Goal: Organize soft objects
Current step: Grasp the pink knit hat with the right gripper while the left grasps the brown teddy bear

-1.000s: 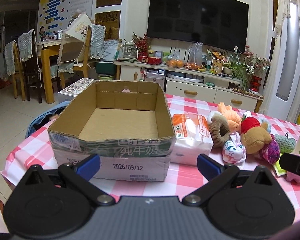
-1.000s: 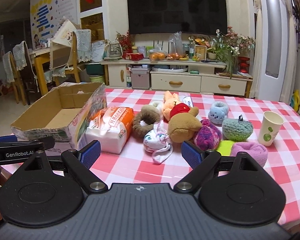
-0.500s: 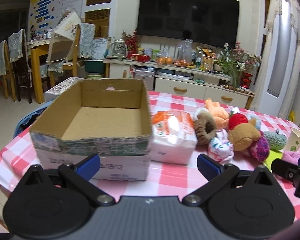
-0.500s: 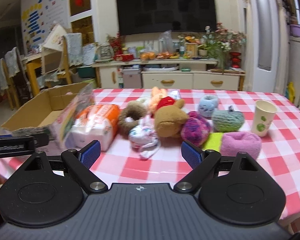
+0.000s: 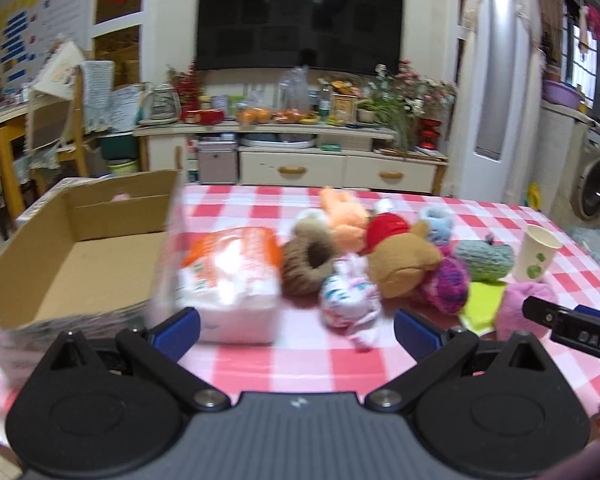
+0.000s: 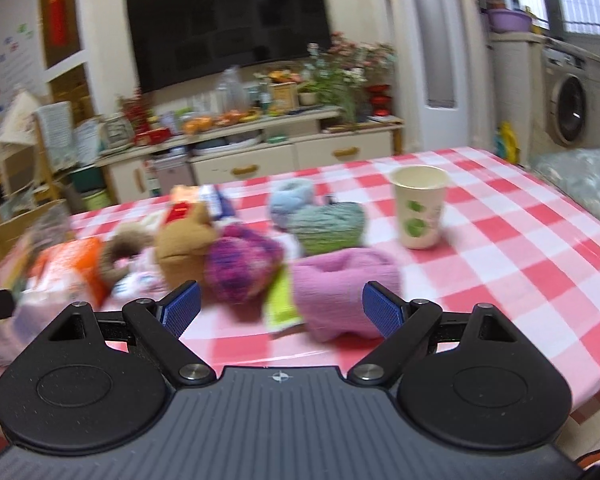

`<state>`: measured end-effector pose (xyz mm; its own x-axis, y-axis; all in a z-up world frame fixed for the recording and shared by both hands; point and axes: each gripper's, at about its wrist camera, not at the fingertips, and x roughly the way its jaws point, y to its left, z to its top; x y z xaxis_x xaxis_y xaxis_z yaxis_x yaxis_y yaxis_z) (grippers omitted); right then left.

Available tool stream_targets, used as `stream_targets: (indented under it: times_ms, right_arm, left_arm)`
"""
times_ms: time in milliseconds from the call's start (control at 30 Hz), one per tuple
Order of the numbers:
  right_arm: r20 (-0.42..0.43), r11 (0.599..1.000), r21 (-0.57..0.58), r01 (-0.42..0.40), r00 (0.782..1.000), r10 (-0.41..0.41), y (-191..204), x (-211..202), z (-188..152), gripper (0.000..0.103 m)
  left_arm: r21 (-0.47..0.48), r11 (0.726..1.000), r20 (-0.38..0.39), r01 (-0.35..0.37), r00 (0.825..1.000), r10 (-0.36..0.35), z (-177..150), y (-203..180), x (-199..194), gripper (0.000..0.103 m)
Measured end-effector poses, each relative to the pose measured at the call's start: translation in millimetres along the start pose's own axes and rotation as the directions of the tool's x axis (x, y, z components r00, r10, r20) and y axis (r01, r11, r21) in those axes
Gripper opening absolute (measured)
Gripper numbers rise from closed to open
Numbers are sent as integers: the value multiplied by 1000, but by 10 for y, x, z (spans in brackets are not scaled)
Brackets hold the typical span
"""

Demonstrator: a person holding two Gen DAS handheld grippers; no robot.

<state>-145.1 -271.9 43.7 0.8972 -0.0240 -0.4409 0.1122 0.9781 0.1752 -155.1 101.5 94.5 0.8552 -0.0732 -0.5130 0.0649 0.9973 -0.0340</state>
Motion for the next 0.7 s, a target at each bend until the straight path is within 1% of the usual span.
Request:
stream_targets:
  times_ms: [100, 167, 233, 333, 400, 600, 700]
  right_arm:
    - [-3, 999, 23, 34, 999, -34, -132, 61, -2, 103]
    - [-22, 999, 27, 41, 999, -40, -193, 119, -6, 103]
    - [-46, 999, 41, 36, 998, -34, -223, 187, -34, 103]
    - [-94, 999, 47, 8, 996, -3, -224, 267, -42, 103]
    - [-113, 999, 40, 7, 994, -2, -202, 298, -46, 103]
    - [-122, 999, 29, 24, 992, -20, -228, 350, -9, 103]
    - [-123, 999, 10, 37, 992, -36, -225, 397, 16, 103]
  left_arm:
    - [40, 999, -9, 32, 999, -32, 73, -196, 137, 102]
    - [58, 997, -17, 54, 998, -53, 121, -325, 247, 102]
    - [75, 994, -30, 80, 997, -78, 192, -447, 403, 102]
    - [106, 988, -44, 110, 993, -106, 275, -612, 617, 102]
    - [110, 986, -56, 123, 991, -118, 338, -695, 773, 102]
    - [113, 984, -79, 137, 989, -128, 459, -845, 1209, 102]
    - [85, 985, -102, 149, 985, -140, 497, -850, 1398, 102]
